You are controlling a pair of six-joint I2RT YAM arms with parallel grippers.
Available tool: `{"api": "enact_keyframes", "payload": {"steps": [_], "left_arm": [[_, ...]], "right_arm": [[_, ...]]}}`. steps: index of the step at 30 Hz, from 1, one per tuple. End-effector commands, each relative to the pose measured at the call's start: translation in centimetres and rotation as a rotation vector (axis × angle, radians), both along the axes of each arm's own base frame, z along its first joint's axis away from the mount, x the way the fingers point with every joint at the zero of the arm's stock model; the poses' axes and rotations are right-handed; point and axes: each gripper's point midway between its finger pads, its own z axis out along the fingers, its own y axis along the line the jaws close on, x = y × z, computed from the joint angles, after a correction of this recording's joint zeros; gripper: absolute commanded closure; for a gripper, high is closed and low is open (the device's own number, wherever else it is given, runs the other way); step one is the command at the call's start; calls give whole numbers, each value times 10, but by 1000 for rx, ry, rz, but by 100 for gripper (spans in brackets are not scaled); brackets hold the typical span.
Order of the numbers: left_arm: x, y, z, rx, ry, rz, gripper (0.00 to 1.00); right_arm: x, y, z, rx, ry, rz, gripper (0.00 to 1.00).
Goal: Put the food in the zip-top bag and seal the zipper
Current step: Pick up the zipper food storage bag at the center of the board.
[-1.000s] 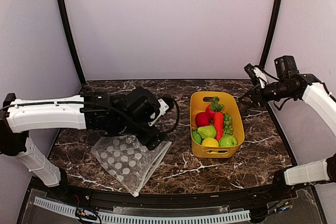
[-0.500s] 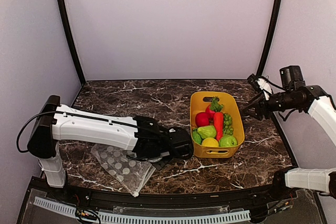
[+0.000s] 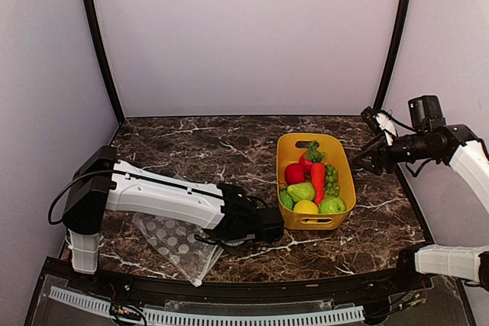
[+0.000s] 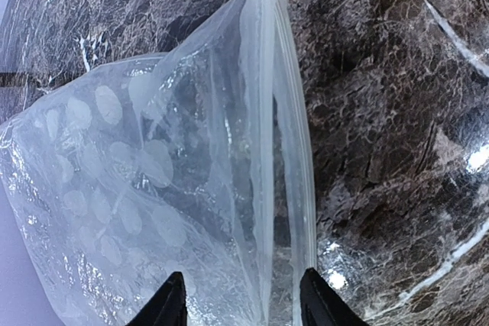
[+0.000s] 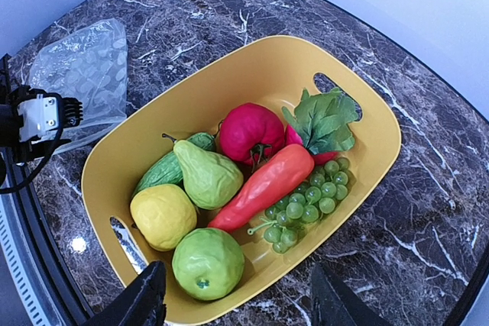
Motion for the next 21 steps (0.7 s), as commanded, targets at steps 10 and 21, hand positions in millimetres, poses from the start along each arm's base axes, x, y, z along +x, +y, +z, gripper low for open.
{"api": "enact_keyframes", "payload": {"steps": [10,21], "left_arm": [[-3,21,-16,89,-16,29,57],[2,28,-12,125,-54,51,88]], "right_arm": [[3,3,12,25,-4,0,38],[1,5,15,40,-2,11,38]]}}
